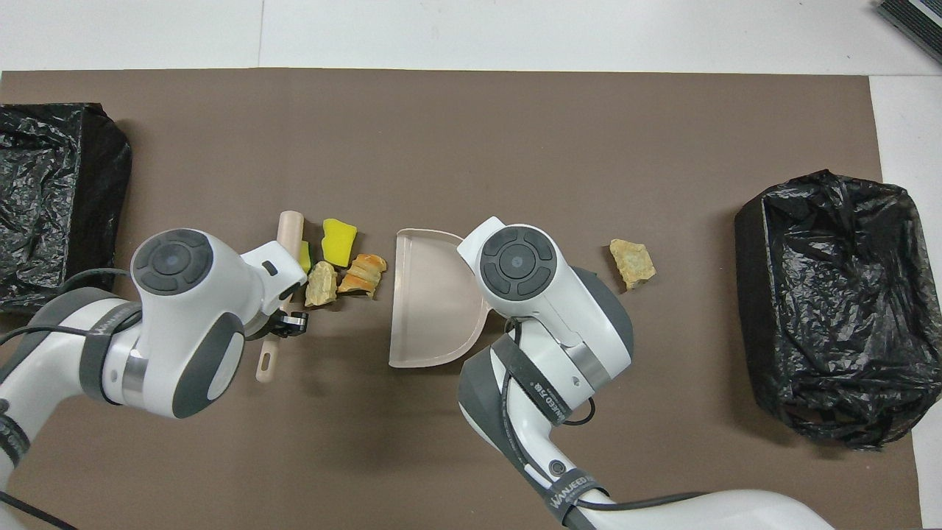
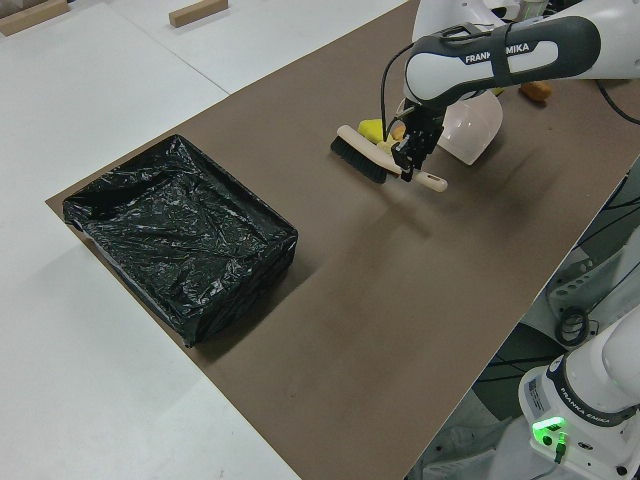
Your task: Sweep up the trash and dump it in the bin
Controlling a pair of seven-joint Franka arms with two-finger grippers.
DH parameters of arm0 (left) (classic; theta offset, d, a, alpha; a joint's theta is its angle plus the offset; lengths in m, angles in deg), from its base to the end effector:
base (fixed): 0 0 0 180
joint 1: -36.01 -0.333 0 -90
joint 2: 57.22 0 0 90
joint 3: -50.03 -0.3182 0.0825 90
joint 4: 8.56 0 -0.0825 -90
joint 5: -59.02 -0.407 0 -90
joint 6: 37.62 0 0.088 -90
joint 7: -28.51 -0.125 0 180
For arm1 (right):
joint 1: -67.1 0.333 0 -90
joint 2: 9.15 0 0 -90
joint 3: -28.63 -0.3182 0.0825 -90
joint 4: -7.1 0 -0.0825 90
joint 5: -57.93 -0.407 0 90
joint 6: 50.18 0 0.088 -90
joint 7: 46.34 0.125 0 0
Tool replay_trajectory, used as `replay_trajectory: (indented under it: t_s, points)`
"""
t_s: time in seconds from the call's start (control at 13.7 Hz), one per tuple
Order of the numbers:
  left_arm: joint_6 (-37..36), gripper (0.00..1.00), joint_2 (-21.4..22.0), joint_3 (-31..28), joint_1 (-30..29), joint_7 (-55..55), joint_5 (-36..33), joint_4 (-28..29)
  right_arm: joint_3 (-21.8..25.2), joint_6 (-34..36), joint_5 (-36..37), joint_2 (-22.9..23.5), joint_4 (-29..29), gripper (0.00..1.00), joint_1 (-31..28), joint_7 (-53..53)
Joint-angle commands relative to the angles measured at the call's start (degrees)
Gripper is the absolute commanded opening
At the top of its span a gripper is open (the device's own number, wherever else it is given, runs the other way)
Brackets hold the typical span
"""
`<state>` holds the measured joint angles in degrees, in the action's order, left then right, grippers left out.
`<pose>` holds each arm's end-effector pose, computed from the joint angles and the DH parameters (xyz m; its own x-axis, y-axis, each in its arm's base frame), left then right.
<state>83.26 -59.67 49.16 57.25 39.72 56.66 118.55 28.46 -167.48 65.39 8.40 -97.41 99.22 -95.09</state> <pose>0.4982 -0.1823 0.3150 0.9740 -0.1765 -0.1421 -0.1866 -0.9805 -0.0612 0.5468 0.3346 0.3340 0.0914 0.9861 -0.1389 0.9958 -0.0913 0.0071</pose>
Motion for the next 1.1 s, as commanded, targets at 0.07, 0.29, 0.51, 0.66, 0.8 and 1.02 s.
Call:
replay_trajectory:
  t_s: [0.07,0.29,0.51,0.66,0.8,1.02]
  points:
    - [0.9,0.0,0.2,-0.4,8.9,0.6,0.9,0.3,-0.4,-2.0,0.9,-0.9,-1.6,0.0,-0.3,0.9]
    - [1.1,0.0,0.4,-0.3,17.6,9.6,6.1,-0.5,-0.4,-2.0,0.9,-1.0,-1.7,0.0,-0.3,0.9]
    - [0.1,0.0,-0.2,-0.3,22.2,15.0,6.2,-4.3,-0.4,-2.0,0.9,-1.0,-1.8,0.0,-0.3,0.9]
    - [-1.9,0.0,0.3,-0.4,21.6,16.1,6.4,-7.2,-0.4,-2.0,0.9,-1.0,-1.8,0.0,-0.3,0.9]
    - [-5.2,0.0,1.7,-1.1,19.7,16.2,6.4,-7.9,-0.4,-2.0,0.9,-1.0,-1.8,0.0,-0.3,0.9]
    - [-10.4,0.0,4.1,-1.1,16.2,16.0,6.3,-7.9,-0.4,-2.0,0.9,-1.0,-1.8,0.0,-0.3,1.0]
